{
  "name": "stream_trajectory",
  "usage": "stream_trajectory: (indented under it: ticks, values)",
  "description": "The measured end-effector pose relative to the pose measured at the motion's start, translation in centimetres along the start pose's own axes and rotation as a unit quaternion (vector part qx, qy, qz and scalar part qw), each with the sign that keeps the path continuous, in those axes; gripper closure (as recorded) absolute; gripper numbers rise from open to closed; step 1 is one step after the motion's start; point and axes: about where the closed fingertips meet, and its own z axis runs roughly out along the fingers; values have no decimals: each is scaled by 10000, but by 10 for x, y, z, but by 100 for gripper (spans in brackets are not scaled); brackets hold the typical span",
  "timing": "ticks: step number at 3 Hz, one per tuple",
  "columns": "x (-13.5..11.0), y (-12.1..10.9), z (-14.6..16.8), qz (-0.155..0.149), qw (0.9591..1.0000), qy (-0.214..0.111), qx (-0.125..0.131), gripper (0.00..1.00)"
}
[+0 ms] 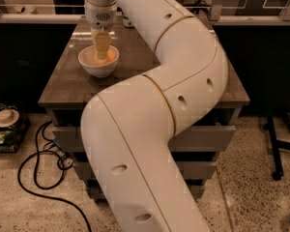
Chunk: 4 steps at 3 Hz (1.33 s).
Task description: Pick orange from white bowl and place on counter
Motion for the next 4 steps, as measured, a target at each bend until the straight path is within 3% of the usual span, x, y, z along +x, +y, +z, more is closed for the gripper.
stream_trajectory:
  ticks: [1, 2, 3, 4]
  values:
    - [4, 2, 5, 18, 10000, -22, -58, 37]
    - [5, 2, 8, 15, 9999, -37, -95, 43]
    - [6, 3, 12, 9, 9999, -54, -127, 61]
    - [6, 4, 14, -6, 9999, -56, -161, 59]
